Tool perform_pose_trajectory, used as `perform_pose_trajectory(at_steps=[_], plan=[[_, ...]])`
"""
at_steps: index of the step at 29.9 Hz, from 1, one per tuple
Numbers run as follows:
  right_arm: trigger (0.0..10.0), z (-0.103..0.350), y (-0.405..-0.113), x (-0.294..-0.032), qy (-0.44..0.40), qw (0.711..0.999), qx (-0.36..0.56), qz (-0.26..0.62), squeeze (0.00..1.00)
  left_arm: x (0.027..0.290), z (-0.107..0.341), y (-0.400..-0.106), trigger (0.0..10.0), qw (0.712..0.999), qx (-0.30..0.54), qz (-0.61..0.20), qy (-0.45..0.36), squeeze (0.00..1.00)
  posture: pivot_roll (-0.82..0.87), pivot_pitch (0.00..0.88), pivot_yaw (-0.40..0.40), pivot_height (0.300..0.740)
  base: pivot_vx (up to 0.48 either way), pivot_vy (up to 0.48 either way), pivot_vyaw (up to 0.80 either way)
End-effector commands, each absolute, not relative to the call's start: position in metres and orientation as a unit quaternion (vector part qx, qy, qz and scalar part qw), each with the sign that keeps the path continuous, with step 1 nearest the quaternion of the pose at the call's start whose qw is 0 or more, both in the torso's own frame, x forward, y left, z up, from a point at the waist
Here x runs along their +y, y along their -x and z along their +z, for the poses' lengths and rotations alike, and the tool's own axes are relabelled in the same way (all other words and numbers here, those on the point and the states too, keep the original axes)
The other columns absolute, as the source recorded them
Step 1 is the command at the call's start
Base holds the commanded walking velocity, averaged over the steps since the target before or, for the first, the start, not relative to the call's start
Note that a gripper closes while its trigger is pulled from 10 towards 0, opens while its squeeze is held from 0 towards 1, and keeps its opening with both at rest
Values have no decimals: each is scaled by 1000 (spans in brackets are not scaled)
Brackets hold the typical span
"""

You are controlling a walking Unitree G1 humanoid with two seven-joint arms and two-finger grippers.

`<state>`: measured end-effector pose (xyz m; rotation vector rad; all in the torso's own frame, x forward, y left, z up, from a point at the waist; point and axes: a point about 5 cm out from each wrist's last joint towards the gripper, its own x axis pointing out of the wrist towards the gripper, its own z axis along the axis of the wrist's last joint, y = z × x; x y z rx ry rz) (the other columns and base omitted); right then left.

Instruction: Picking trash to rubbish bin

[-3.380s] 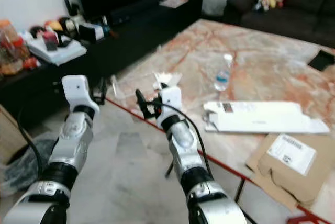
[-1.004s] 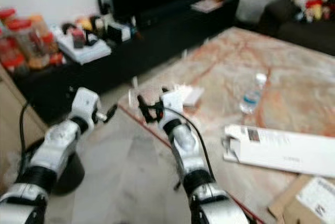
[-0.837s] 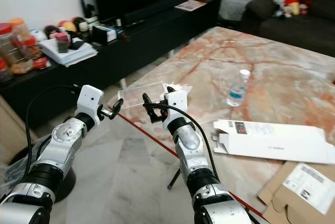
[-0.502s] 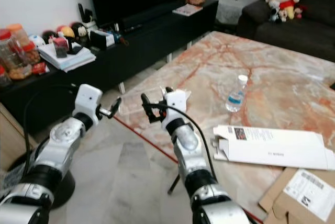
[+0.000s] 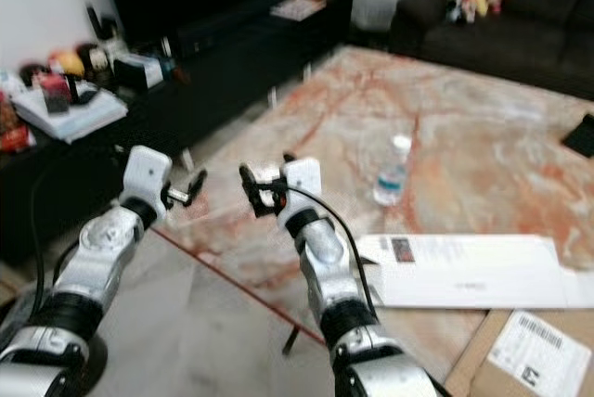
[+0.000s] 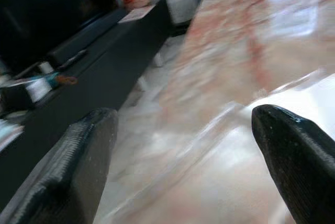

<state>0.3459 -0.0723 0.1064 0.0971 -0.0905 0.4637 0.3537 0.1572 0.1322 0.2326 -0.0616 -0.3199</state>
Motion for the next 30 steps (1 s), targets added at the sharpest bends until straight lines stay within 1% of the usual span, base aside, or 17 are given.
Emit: perform_pose_trajectory(at_steps=[1,6,9,13,30], plan=[[10000,116,-348,-65,-53,968,-60,238,0,165,138,-355,10000,980,-37,-151,-123,0,57,0,14,740,277,0,0],[10000,116,-348,-64,-52,968,-62,238,0,164,138,-353,10000,979,-41,-160,-121,0,57,0,14,740,271,0,0],[10000,116,-348,-65,-51,968,-61,238,0,161,137,-351,10000,976,-39,-177,-117,0,60,0,12,740,0,0,0],[10000,115,-348,-65,-51,968,-61,239,0,162,134,-349,10000,977,-33,-178,-117,0,61,0,12,740,0,0,0],[10000,115,-348,-65,-51,968,-61,237,0,164,135,-350,10000,977,-32,-172,-122,0,60,0,13,740,315,0,0]])
